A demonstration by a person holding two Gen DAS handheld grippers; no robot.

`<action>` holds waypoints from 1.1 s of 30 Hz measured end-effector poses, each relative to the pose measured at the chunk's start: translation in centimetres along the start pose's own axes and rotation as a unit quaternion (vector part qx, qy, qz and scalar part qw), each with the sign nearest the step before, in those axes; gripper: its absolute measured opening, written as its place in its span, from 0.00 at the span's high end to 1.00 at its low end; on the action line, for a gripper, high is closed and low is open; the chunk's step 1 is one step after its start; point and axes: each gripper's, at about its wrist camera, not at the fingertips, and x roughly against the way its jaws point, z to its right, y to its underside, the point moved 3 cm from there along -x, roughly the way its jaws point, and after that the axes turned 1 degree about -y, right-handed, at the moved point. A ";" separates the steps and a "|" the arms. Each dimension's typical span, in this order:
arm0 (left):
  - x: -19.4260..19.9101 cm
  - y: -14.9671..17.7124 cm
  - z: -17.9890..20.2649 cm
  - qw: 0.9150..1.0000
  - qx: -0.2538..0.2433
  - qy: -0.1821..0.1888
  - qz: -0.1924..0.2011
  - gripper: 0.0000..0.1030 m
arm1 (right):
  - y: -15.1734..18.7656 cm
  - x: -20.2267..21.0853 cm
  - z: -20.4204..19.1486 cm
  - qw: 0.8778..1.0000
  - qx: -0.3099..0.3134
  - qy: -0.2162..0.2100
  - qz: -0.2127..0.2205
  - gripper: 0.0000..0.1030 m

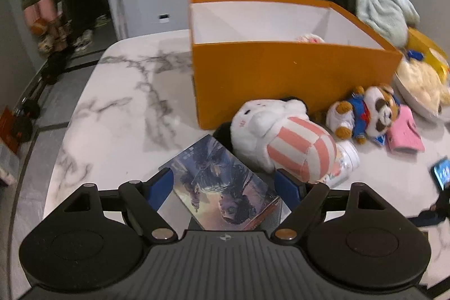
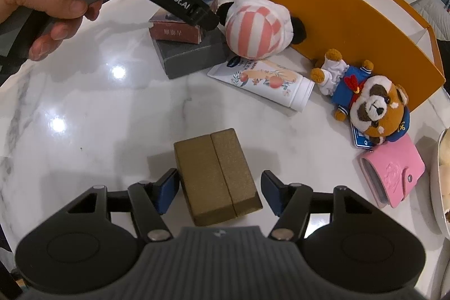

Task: Organize objects
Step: 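Grasp the picture book with the left tool while the right tool grasps the small cardboard box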

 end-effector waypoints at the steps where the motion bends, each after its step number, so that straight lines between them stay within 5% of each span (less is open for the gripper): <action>1: 0.0 0.1 0.0 1.000 0.007 -0.003 -0.004 0.09 | 0.0 0.0 0.0 1.000 0.000 0.000 0.000 0.36; 6: -1.0 1.1 -0.3 0.998 0.051 0.010 -0.036 0.13 | 0.1 -0.1 0.0 1.000 -0.001 0.000 0.000 0.36; 33: 0.7 0.9 -3.0 0.999 0.016 0.048 0.000 0.28 | -0.3 1.8 1.9 0.999 -0.038 -0.005 0.017 0.53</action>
